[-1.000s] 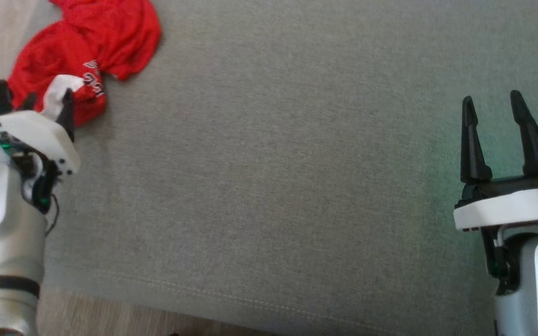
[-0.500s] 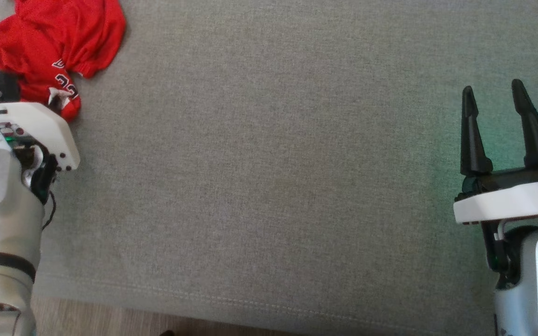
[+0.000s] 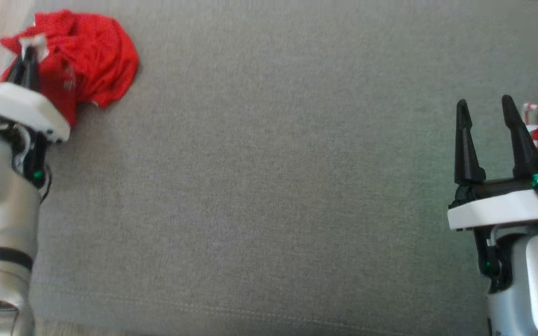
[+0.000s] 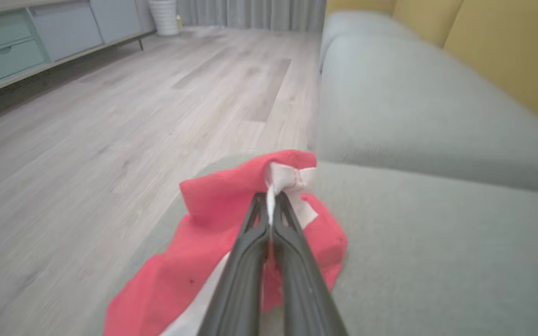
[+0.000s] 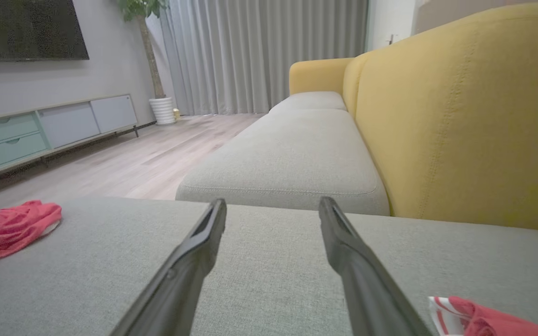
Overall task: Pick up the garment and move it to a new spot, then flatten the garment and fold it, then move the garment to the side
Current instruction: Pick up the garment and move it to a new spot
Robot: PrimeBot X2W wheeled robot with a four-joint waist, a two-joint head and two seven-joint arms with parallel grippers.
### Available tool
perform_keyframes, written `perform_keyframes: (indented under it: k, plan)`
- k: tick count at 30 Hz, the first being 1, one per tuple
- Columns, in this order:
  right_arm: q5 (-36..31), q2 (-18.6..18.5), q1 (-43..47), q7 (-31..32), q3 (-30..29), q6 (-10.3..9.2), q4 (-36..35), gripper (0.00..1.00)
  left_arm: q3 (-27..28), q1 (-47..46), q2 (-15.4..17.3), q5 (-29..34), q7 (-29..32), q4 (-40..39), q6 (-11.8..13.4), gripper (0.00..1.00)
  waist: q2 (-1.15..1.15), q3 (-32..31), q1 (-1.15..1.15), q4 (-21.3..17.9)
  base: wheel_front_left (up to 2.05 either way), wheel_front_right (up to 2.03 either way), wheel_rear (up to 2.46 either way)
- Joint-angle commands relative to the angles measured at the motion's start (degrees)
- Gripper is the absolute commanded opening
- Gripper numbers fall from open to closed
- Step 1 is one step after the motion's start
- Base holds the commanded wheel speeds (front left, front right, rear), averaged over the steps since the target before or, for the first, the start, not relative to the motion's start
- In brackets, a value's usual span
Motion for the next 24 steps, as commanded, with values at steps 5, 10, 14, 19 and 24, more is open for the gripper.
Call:
perform_keyframes:
  k: [5,10,14,19,24]
  plan:
    - [1.7,-0.2,-0.2,-1.8,1.9,0.20,0.5,1.00,0.6,-2.7,0.2,-2.9,-0.8,-11.1,0.1,0.00,0.00,-6.9,0.00,-3.0,0.00,0.00,0.00]
    - [2.5,-0.2,0.1,-2.6,2.2,0.20,1.6,1.00,-1.6,-0.8,-2.6,-3.1,3.2,-20.1,0.7,0.00,0.00,-9.6,0.00,-5.7,0.00,0.00,0.00]
    - [3.1,-0.2,0.1,-3.0,2.5,0.20,1.8,1.00,-4.2,2.0,-5.1,-2.3,7.0,-27.8,2.5,0.00,0.00,-10.3,0.00,-8.5,0.00,0.00,0.00]
    - [3.4,-0.2,-0.3,-3.2,2.8,0.20,1.7,1.00,-9.4,5.4,-9.5,-0.2,10.0,-34.8,4.3,0.00,0.00,-9.9,0.00,-12.2,0.00,0.00,0.00]
    - [3.8,-0.2,-0.9,-3.6,3.2,0.20,1.9,1.00,-14.4,7.4,-12.9,0.3,10.6,-37.2,5.5,0.00,0.00,-9.2,0.00,-15.4,0.00,0.00,0.00]
